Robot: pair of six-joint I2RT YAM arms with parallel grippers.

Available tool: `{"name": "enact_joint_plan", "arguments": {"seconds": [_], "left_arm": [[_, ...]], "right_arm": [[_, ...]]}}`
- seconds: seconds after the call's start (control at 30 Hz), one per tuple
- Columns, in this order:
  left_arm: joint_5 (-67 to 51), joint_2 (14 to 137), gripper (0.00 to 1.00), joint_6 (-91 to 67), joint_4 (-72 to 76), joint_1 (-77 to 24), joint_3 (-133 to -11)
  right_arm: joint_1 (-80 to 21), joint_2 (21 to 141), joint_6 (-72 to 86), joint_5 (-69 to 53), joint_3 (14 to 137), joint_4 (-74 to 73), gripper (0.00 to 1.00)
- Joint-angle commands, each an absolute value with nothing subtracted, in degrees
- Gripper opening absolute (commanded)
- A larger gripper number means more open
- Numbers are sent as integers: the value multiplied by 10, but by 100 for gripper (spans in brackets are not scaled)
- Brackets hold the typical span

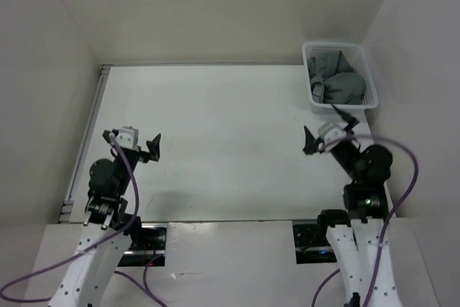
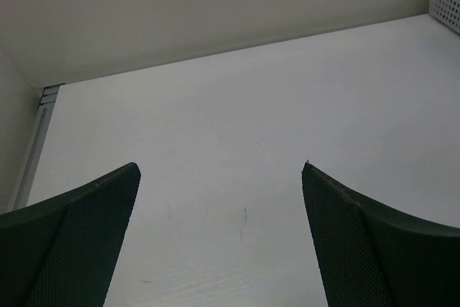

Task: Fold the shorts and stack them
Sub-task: Grab the shorts from the pile

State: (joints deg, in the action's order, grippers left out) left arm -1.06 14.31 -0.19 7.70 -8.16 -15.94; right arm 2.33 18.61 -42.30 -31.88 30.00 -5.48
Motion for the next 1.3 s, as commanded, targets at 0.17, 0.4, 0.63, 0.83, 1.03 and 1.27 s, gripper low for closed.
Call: {"name": "enact_joint_plan", "arguments": {"seconds": [0.17,0.4,0.63,0.83,1.03,1.27], "left_arm": [[-37,634,100,0,-159,-63,-560],[-48,824,100,0,-363,-63,-728],[-76,926,100,0,-421,-58,-796],[-38,983,100,0,-337,-58,-802],[-91,1052,100,0,-329,-58,-850],[-120,1124,100,0,-347,-88,-909]], "right_arm": [[-35,610,-78,-106,677,-241,100],[-44,766,68,-39,795,-291,100],[-6,883,231,90,842,-305,97],[7,1007,281,223,910,-306,85],[24,1058,319,353,940,-300,86],[74,1085,291,440,953,-241,88]]}}
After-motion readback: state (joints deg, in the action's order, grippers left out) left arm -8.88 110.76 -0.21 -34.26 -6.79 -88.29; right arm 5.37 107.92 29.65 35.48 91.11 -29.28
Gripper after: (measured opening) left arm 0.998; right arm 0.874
